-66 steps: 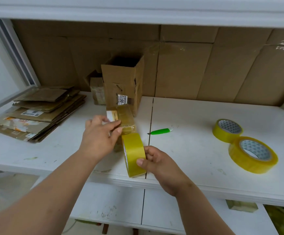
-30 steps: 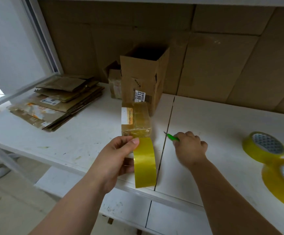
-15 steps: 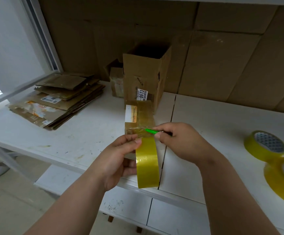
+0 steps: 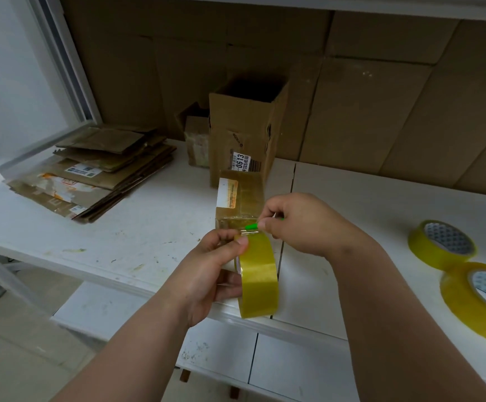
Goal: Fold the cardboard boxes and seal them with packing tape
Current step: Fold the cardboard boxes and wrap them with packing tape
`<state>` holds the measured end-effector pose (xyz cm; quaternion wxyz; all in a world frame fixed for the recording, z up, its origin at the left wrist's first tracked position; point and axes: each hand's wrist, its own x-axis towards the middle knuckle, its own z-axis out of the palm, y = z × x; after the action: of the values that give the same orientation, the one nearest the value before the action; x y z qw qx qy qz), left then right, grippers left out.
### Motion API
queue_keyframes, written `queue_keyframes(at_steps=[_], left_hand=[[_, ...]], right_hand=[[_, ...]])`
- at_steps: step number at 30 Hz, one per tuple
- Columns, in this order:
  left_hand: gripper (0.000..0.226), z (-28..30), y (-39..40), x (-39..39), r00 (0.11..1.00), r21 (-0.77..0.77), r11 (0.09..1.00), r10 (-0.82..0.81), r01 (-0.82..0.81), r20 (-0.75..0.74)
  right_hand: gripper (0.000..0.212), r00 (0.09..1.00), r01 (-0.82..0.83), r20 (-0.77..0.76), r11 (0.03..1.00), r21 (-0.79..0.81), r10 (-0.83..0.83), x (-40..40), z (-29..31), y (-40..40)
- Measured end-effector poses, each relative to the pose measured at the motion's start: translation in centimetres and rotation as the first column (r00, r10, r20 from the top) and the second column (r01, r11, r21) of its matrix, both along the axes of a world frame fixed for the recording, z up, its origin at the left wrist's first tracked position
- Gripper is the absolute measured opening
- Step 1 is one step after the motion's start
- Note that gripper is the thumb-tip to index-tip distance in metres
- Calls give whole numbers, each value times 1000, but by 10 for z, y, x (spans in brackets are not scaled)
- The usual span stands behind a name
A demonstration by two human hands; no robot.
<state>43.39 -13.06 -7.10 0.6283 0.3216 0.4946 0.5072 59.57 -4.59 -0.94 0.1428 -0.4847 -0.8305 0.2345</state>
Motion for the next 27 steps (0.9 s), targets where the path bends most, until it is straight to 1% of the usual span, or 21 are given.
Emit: queue_keyframes(at_steps=[3,10,15,19,21,23,25,27], left_hand=[[25,-1,-1,1,1000,3,1000,3,-3,-1],[23,-2,1,-1,1000,-7,1000,-2,2,-13],[25,-1,2,-5,1000,-22,1000,-20,19,-8],[21,3,6,-8,999,-36,999,-29,29,-17],[19,3,7,-9,999,-42,998,-42,41,-24],[19,4,7,-10,997,-45,997,-62,60,-38],[20,5,8,-11,995,-47,996,-83,81,-48],[20,6,8,-11,994,-51,994,-98,96,-48]], right_hand=[[16,998,17,55,999,39,-19,-5,-1,0],[15,989,-7,145,993,114,-9,-15,-4,-2],[19,991,10,133,994,113,-25,-12,-6,-1],[26,986,53,150,989,136,-73,0,-6,0],[26,980,75,172,988,138,-98,8,-7,1],[21,980,114,149,988,107,-129,15,-11,2],[15,983,160,81,986,56,-164,22,-19,2],[14,980,200,5,980,-17,-200,32,-29,1]])
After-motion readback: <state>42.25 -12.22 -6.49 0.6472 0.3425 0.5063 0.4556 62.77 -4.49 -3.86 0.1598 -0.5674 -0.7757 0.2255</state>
